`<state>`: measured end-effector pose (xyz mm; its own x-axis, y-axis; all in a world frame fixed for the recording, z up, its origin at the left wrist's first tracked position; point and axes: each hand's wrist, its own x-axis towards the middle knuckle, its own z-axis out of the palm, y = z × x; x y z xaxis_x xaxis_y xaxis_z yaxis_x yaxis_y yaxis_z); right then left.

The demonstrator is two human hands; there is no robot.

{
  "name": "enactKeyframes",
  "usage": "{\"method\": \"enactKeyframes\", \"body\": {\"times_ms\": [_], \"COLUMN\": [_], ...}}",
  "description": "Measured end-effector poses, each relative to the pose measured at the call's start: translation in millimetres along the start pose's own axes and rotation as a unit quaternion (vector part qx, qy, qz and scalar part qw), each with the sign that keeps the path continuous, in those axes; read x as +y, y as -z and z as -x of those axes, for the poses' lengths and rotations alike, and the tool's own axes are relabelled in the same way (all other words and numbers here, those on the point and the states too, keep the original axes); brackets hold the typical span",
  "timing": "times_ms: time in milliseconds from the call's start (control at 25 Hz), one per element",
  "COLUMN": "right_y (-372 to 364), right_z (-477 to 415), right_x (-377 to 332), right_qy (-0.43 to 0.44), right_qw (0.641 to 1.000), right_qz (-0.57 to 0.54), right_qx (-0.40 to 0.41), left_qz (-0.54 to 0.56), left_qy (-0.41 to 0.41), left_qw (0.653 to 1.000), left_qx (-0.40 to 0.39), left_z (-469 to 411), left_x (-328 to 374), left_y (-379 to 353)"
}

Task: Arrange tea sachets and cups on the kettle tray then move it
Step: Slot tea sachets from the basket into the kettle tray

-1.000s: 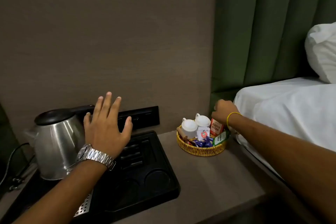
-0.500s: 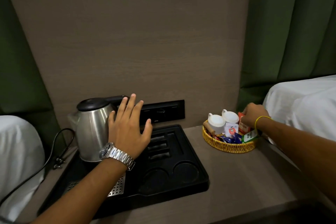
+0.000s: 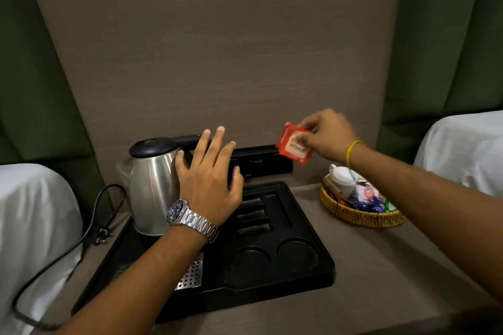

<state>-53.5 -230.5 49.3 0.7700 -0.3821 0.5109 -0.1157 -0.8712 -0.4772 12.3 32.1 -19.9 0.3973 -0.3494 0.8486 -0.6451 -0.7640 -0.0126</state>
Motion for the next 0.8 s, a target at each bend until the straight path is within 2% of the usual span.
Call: {"method": "enactKeyframes", "body": {"times_ms": [120, 240, 400, 600, 800], "right_y": [-67.2, -116.6, -147.8, -161.2, -177.5], "right_z": [-1.5, -2.1, 0.2, 1.5, 1.9], "right_x": [-30.0, -37.3, -32.6, -35.6, -35.5], "right_qy": [0.046, 0.074, 0.097, 0.112, 0.126], "right_qw": [0.991, 0.979, 0.968, 0.952, 0.951], "right_qz": [-0.034, -0.018, 0.038, 0.021, 0.014], "right_qx": [-0.117, -0.188, -0.227, -0.284, -0.282], "left_qz": [-0.001, -0.001, -0.002, 0.002, 0.005], "left_qy": [0.015, 0.021, 0.016, 0.016, 0.027], "left_qw": [1.000, 1.000, 1.000, 1.000, 0.999], "left_qx": [0.009, 0.018, 0.014, 0.023, 0.030], "left_z": [-4.3, -6.0, -6.2, -5.5, -11.5], "left_x": [-3.4, -7.1, -10.0, -12.6, -8.2], "left_y": [3.0, 8.4, 12.7, 8.2, 2.3]}}
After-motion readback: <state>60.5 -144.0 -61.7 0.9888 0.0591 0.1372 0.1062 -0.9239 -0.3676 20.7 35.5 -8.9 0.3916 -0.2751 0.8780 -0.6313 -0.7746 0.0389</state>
